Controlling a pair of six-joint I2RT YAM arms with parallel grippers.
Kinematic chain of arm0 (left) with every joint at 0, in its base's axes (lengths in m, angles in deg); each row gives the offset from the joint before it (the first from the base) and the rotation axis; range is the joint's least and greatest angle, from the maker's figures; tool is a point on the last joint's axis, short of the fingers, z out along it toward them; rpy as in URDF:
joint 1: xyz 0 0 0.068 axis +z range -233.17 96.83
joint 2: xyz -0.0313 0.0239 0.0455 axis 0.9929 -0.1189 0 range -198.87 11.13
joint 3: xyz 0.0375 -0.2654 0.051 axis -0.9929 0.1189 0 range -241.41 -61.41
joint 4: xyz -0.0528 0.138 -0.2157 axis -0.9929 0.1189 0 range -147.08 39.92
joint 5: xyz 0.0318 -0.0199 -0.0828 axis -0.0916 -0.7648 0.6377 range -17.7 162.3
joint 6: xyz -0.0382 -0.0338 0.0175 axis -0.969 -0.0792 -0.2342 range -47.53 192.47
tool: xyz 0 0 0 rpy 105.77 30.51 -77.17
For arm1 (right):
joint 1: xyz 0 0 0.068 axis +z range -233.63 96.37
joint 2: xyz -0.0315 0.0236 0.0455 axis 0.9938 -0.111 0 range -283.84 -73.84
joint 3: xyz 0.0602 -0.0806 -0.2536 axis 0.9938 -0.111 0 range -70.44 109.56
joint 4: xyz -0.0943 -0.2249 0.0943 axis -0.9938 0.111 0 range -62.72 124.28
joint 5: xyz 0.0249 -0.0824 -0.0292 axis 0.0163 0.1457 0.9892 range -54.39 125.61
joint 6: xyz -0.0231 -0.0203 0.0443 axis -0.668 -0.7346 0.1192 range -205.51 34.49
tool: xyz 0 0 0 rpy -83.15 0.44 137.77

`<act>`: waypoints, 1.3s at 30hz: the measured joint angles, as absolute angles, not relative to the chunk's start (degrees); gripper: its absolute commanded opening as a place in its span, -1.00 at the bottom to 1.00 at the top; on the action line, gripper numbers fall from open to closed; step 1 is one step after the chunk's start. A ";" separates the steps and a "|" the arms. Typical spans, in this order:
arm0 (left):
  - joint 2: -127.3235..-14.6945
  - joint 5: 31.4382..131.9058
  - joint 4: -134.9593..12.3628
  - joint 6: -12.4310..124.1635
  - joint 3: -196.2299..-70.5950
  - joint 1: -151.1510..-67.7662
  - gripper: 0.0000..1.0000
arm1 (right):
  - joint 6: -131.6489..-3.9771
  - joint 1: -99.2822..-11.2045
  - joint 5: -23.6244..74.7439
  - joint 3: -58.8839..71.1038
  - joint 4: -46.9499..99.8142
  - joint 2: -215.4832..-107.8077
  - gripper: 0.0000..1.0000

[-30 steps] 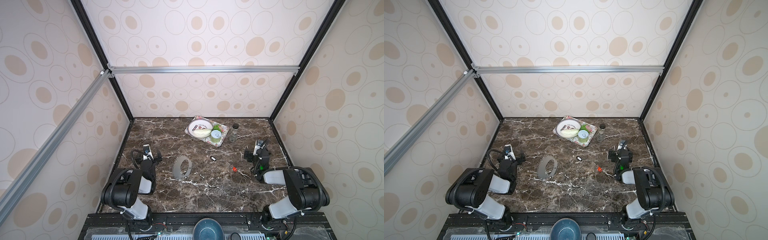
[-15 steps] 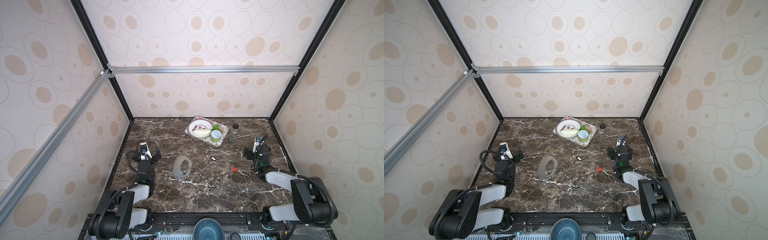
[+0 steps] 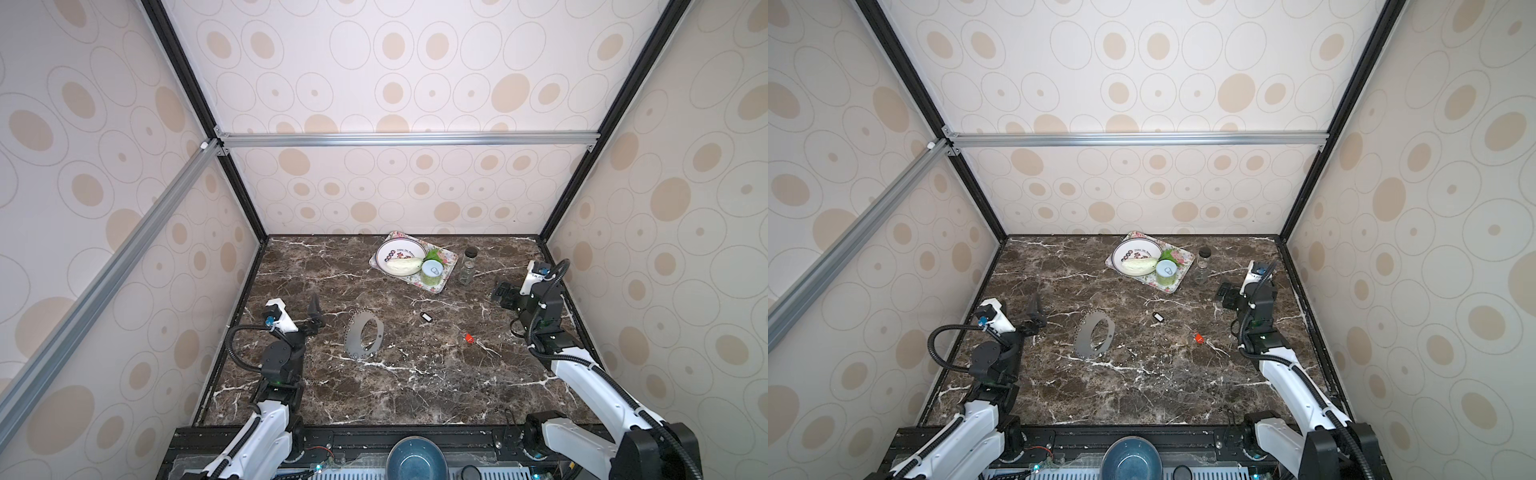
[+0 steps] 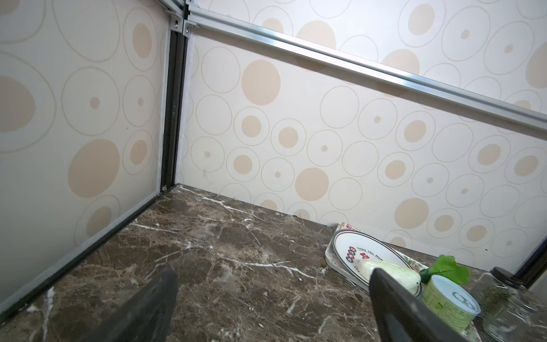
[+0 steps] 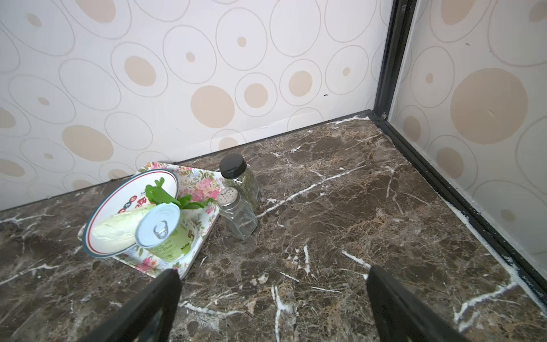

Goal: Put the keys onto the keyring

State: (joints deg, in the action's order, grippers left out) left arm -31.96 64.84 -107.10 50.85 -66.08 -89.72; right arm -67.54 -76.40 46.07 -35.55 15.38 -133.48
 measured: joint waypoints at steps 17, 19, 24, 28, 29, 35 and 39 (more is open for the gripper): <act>-35.48 60.97 -101.50 45.42 -64.35 -89.72 0.67 | -57.90 -76.58 52.93 -42.30 21.81 -122.18 0.99; -36.72 60.68 -101.04 45.23 -64.35 -89.72 0.61 | -58.03 -76.56 48.28 -42.30 21.37 -123.06 0.99; -38.80 60.75 -102.81 45.23 -64.35 -89.72 0.53 | -60.56 -70.92 39.64 -42.15 15.60 -128.93 0.85; -42.73 61.58 -102.62 45.14 -65.16 -89.72 0.49 | -65.74 -56.03 40.98 -38.63 13.48 -138.97 0.67; -43.52 61.78 -101.70 44.94 -65.88 -89.72 0.48 | -66.68 -53.65 40.65 -37.21 12.98 -141.87 0.64; -49.09 65.49 -98.05 41.60 -72.53 -89.72 0.44 | -69.90 -44.95 39.89 -29.84 9.83 -155.93 0.51; -56.61 71.00 -96.63 41.08 -77.73 -89.87 0.41 | -71.08 -41.72 39.43 -28.23 8.34 -160.76 0.31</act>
